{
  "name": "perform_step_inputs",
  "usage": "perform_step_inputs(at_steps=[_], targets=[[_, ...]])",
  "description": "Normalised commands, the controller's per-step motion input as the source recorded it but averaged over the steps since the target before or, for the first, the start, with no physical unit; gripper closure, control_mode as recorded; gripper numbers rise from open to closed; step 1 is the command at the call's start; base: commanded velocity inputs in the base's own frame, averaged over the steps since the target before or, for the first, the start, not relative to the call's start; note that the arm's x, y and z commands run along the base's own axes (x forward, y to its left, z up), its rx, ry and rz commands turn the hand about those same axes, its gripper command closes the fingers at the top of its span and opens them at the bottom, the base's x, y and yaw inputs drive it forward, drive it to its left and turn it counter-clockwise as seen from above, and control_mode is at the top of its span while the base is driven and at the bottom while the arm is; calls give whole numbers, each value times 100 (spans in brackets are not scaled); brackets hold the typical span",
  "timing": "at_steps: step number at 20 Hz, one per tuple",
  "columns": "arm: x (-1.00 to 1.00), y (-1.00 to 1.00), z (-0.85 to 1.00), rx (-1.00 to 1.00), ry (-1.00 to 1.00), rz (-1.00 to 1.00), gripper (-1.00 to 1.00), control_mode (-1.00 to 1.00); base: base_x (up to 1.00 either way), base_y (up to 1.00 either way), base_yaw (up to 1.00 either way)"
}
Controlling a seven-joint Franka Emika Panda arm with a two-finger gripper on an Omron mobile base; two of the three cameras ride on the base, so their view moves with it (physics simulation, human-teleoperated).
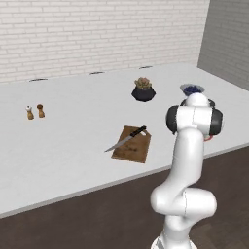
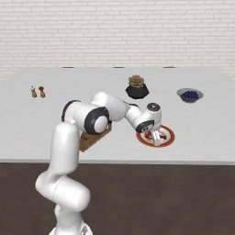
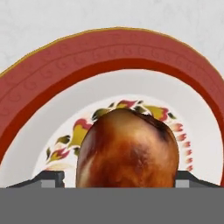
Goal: Pick up the knife from the drawer and place it on the cutting board. Then place the meat from the plate to the cutting board.
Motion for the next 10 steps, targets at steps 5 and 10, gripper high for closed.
perform_step_inputs(at_steps=[5,10], targets=[[-17,7,9,0,-4,7,100,-100,0,0,0],[-70,24,72,3,-16,23,100,-100,0,0,0]])
